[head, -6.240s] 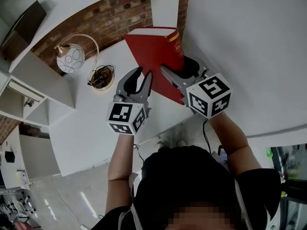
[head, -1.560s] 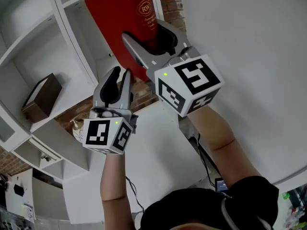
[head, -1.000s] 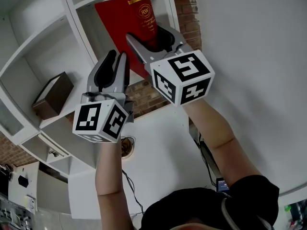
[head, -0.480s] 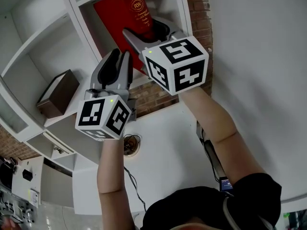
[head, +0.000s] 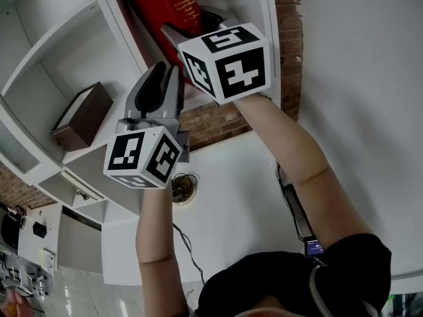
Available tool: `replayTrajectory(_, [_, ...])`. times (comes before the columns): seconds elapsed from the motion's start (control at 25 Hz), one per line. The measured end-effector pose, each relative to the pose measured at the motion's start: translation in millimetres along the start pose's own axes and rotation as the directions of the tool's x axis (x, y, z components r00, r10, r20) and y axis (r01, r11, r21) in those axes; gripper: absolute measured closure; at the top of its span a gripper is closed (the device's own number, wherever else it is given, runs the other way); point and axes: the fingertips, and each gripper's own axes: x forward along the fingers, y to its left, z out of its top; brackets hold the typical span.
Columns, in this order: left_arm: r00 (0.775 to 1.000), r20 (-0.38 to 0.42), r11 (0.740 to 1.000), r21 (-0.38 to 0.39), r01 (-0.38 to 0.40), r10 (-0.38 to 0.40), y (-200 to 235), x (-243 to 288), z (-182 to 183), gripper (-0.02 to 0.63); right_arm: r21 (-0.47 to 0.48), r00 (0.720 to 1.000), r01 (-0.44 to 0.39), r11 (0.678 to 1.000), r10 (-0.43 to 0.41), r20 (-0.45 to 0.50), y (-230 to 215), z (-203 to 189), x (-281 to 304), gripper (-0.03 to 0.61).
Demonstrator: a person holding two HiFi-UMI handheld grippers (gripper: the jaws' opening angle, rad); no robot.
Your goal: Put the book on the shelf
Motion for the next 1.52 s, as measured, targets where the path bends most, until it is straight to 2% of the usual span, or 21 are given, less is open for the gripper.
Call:
replayTrajectory(0.52, [0.996,-0.039,0.996,0.053,-0.077,0.079,21,-9,-8,0.52,0.011,0.998,0.059,0.998,-0.059,-0.001,4,-10,23,0.348])
replayTrajectory(0.8, [0.993,-0.051,0.993,0.055,-0.104,0.107,27,-6,-17,0.52,0.028,0.999,0.051,0.998,-0.051,0.007,3,-14,30,0.345])
replayTrajectory(1.04, [0.992,-0.047,0.991,0.07,-0.112,0.115,26,-1,-18,0.52,0.054,1.0,-0.012,0.998,0.011,0.025,6,-12,29,0.346])
replayTrajectory(1.24, [0.991,-0.047,0.99,0.07,-0.123,0.126,24,-1,-20,0.52,0.02,0.997,-0.068,0.997,0.067,0.031,17,-17,19,0.319])
replayTrajectory(1.52, [0.99,-0.055,0.99,0.062,-0.123,0.127,18,-2,-25,0.52,0.051,0.992,-0.103,0.993,0.099,0.072,15,-18,-11,0.311])
